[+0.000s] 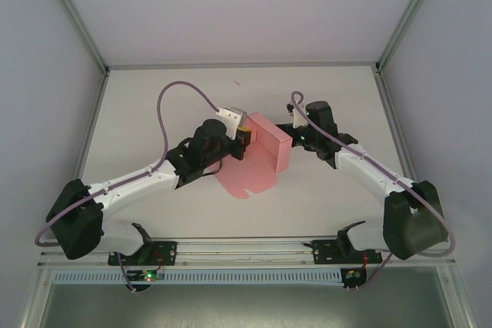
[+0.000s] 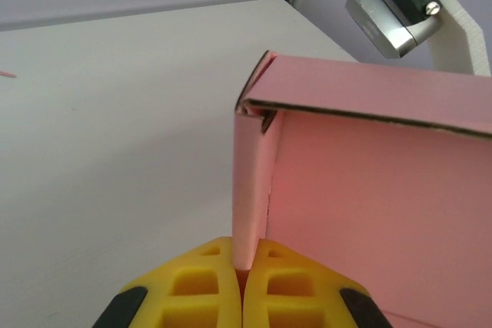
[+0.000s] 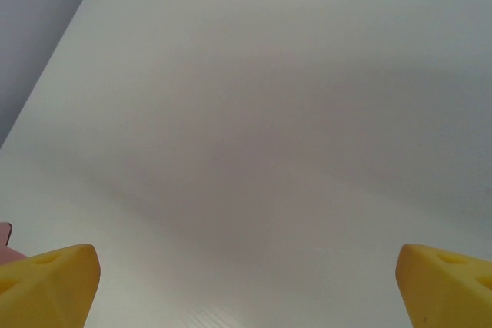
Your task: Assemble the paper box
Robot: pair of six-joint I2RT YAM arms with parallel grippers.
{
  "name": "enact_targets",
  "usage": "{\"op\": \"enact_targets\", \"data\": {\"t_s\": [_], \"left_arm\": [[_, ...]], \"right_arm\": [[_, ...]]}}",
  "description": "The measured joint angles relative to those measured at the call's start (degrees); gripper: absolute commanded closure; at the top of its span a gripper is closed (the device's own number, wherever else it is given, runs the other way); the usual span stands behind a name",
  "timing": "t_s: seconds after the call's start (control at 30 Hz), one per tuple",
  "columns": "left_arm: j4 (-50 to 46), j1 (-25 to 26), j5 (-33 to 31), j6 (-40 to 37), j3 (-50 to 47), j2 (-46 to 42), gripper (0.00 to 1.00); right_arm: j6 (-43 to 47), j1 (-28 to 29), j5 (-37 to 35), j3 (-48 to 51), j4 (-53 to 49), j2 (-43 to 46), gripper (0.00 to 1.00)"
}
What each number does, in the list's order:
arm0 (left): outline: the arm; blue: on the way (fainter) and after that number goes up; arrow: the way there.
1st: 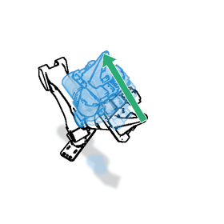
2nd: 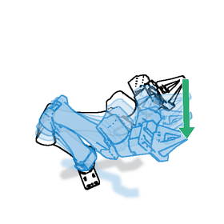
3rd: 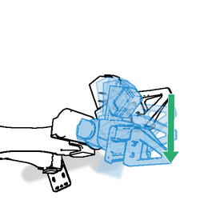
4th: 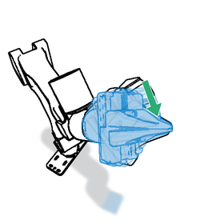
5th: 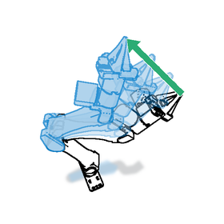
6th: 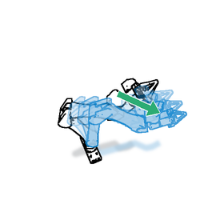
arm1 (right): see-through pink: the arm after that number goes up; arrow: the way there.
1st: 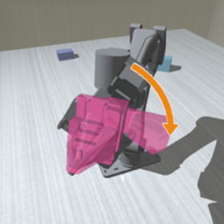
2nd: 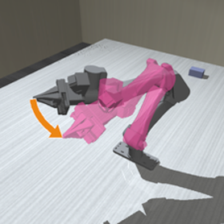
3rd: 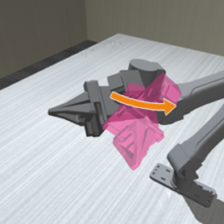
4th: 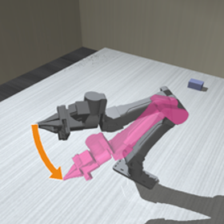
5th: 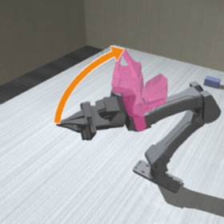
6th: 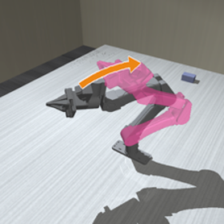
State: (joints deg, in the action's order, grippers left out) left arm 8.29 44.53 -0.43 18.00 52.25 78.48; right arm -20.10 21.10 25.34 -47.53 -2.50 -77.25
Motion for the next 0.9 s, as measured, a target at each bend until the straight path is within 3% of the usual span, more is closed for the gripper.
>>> {"op": "enact_targets", "data": {"t_s": [0.33, 0.5, 0.63, 0.77, 0.9], "left_arm": [[-6.9, 2.3, -11.1, -0.3, 7.7, 4.4, 1.00], [-7.5, 2.5, -9.7, -5.6, 7.2, 3.8, 1.00], [-11.8, 1.1, -5.2, -15.3, 6.4, 1.1, 1.00], [-21.7, -0.7, -0.5, -30.6, 6.4, -2.7, 1.00], [-34.5, -1.0, 3.9, -47.0, 9.8, -1.5, 1.00]], "right_arm": [[0.0, 0.1, -2.3, 0.0, 4.9, -0.5, 0.02], [0.2, -0.2, -9.8, -0.3, -1.3, 1.2, 0.02], [-0.9, -4.3, -18.1, 0.0, -10.3, 5.2, 0.02], [-1.7, -11.5, -26.7, 4.0, -15.8, 13.7, 0.02], [-1.8, -13.1, -29.9, 5.7, -19.2, 21.6, 0.02]]}}
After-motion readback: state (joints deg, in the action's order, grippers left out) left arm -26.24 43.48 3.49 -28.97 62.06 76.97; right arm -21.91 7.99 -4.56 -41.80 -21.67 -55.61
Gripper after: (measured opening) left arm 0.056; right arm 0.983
